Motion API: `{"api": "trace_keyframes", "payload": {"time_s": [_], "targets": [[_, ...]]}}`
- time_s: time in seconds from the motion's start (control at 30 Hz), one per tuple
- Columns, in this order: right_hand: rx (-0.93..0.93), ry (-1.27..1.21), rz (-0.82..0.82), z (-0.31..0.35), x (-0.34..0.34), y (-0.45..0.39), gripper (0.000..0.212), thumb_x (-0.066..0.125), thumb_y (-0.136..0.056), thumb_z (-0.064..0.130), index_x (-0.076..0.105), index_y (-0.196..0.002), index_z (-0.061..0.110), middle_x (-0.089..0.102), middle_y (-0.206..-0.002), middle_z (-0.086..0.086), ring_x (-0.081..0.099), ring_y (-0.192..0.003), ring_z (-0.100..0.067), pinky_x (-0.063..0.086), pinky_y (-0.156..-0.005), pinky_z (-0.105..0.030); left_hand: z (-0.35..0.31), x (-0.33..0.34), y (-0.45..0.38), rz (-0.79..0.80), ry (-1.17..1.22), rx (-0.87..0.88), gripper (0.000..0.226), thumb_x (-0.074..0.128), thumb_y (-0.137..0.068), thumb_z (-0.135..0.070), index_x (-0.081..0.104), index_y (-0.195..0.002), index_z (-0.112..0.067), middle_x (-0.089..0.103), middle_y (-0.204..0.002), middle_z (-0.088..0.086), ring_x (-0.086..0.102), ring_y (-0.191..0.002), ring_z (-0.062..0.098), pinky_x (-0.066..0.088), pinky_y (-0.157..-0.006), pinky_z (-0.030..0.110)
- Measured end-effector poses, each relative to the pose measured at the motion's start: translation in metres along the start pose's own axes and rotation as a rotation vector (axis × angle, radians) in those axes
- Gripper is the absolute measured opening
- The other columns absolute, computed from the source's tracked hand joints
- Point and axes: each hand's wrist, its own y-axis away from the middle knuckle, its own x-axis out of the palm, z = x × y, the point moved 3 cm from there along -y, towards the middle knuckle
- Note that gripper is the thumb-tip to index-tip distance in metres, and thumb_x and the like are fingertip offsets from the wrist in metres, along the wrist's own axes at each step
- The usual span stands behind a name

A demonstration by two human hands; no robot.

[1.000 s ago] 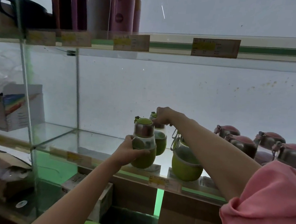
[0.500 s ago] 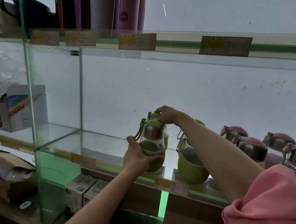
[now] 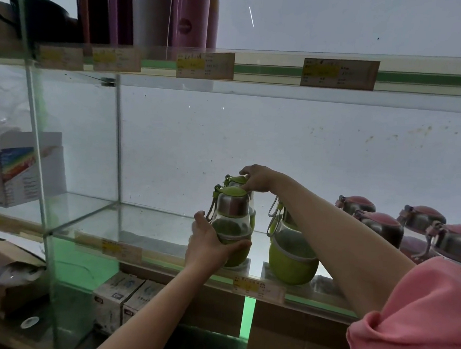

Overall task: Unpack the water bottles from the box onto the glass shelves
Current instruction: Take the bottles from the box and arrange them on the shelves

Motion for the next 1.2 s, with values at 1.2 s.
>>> {"api": "trace_keyframes", "payload": {"time_s": [1.2], "targets": [[0.052,-0.468,-0.340,-0.218,-0.126,0.265,0.037,0.035,-0.096,-0.003,0.056,-0.125,0.005,0.060,-0.128,-0.009,0.056,-0.113,-0.013,0.042,-0.097,-0.027,-0.213,0.122,0.124,-0.036,0.038,0.453,0.068,0.070,-0.072,-0.055,0.040,-0.119,-0.016,0.043,-0.118,0.007,0.044,-0.110,0.022,0.043,-0.096,0.038]]}}
